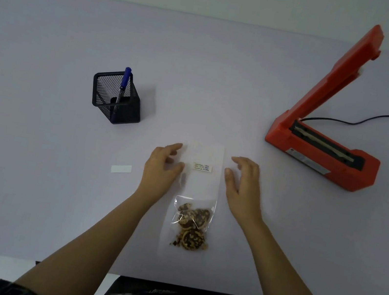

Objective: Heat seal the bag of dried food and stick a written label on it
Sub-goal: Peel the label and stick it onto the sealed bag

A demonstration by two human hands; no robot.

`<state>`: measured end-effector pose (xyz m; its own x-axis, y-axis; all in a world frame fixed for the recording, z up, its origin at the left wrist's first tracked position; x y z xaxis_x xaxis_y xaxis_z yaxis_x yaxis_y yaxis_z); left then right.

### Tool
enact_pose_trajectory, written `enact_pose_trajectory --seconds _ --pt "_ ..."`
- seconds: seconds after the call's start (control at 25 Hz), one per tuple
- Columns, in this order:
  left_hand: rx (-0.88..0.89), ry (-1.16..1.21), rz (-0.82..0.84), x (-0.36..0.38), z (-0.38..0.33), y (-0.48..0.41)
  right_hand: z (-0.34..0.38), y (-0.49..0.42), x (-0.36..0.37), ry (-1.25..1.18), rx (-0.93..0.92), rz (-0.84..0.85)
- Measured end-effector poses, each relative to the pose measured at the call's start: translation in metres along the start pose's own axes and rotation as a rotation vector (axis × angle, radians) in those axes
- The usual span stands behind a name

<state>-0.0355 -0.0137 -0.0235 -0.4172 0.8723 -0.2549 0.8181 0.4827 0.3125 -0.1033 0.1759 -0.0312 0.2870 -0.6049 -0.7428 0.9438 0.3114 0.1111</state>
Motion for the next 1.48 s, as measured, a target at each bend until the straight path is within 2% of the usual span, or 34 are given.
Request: enact_pose_trajectory --seconds 0.08,0.16,0.24,0.32,0.48,0.64,0.8,1.04,1.28,1.48 --pt "-0.059 -0.1 -0.071 -0.002 0.001 0.01 0.003 0.017 -0.006 -0.071 0.201 -0.032" --pt "-0.125 -0.149 -0.066 0.002 0.002 0.017 0.009 0.037 -0.005 -0.08 0.346 0.156" --pt "-0.199 -0.15 -0.042 0.008 0.002 0.02 0.018 0.058 0.0 -0.087 0.377 0.357" --pt "-0.269 -0.092 -0.029 0.013 0.004 0.02 0.025 0.072 0.007 -0.081 0.349 0.415" --pt "-0.383 0.248 -0.02 0.006 0.005 0.014 0.033 0.076 0.014 -0.117 0.357 0.327" --pt "-0.299 0.406 0.045 -0.006 -0.028 -0.009 0.057 0.045 0.006 -0.205 0.315 0.272" --pt "-0.2 0.499 0.02 -0.015 -0.077 -0.066 0.085 -0.022 -0.011 -0.255 0.248 0.183" --pt "-0.153 0.491 -0.081 -0.007 -0.117 -0.181 0.105 -0.135 -0.01 -0.334 0.231 0.051" --pt "-0.2 0.399 -0.173 0.012 -0.116 -0.278 0.092 -0.236 0.012 -0.271 0.253 0.078" --pt "-0.136 0.224 -0.211 0.021 -0.106 -0.319 0.083 -0.276 0.026 -0.195 0.248 0.091"
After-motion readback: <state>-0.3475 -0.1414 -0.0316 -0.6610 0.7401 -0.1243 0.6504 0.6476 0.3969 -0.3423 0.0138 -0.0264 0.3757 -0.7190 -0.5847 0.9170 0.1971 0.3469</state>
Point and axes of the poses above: each hand's wrist, its own y-axis away from the middle knuckle, its own x-axis out of the palm, z = x × y, the point moved 2 cm from there along -y, towards the middle knuckle, and after that the axes turned 15 degrees about y, right-handed, at the moved point
